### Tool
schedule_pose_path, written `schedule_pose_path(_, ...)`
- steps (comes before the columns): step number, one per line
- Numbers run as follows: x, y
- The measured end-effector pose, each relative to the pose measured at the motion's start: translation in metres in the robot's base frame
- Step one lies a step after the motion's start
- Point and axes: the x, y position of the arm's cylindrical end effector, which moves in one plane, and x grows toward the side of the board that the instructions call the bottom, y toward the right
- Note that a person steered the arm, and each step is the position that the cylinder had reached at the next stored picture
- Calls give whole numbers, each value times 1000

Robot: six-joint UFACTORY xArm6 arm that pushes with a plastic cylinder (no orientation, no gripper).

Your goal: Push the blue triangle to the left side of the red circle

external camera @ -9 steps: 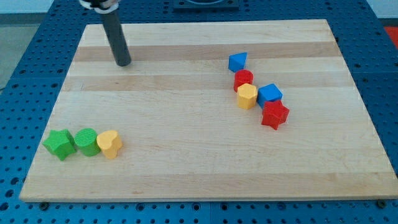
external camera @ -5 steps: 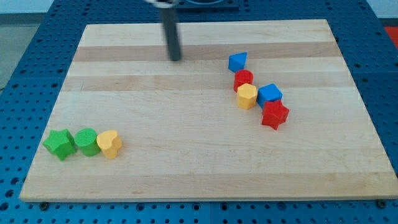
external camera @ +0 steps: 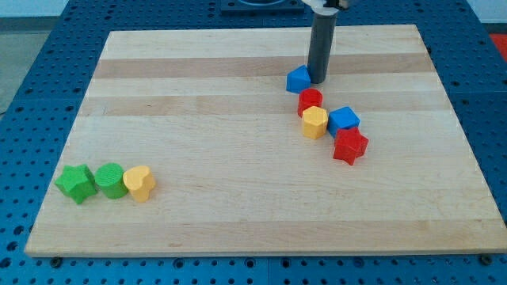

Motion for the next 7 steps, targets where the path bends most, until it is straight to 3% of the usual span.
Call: schedule_pose_path(7,0,-41)
